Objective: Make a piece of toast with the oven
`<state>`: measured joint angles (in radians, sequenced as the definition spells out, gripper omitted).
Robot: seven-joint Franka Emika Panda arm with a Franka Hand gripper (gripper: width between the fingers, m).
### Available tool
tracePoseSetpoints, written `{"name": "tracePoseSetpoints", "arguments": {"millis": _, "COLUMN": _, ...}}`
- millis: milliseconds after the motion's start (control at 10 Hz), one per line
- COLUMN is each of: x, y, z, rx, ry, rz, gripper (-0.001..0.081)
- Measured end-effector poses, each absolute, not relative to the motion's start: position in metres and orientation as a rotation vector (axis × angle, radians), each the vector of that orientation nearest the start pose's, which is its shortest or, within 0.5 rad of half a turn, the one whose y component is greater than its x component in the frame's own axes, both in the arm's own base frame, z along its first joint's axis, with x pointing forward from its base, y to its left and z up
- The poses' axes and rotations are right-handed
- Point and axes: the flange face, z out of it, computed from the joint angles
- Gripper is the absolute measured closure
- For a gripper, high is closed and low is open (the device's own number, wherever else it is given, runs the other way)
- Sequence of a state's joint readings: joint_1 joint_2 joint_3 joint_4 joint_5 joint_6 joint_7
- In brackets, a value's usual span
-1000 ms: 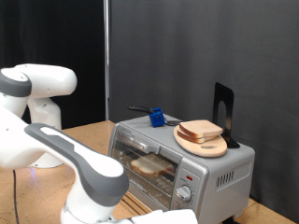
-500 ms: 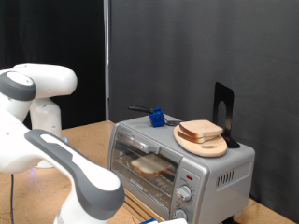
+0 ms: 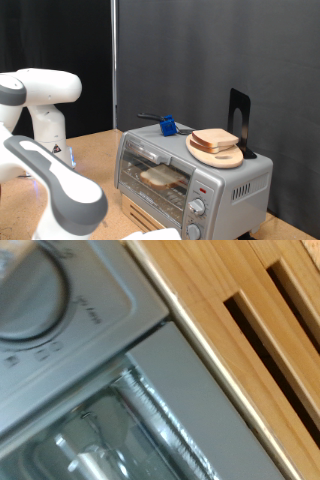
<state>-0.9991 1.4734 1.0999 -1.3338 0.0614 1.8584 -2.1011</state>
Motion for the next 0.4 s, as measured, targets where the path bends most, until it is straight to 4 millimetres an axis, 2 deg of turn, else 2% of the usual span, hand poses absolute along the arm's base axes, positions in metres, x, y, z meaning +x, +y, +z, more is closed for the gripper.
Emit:
{"name": "tracePoseSetpoints", "arguments": {"millis": 100, "x": 0.6722, "y": -0.1247, "z": 0.1298, "rx": -1.236, "ry": -1.57, "rz": -1.176, "gripper": 0.0806}}
{"name": "tracePoseSetpoints", "arguments": {"millis": 400, "x": 0.668, "y": -0.1259, "z": 0.1309, "rx": -1.22, "ry": -1.576, "rz": -1.188, "gripper": 0.0806}}
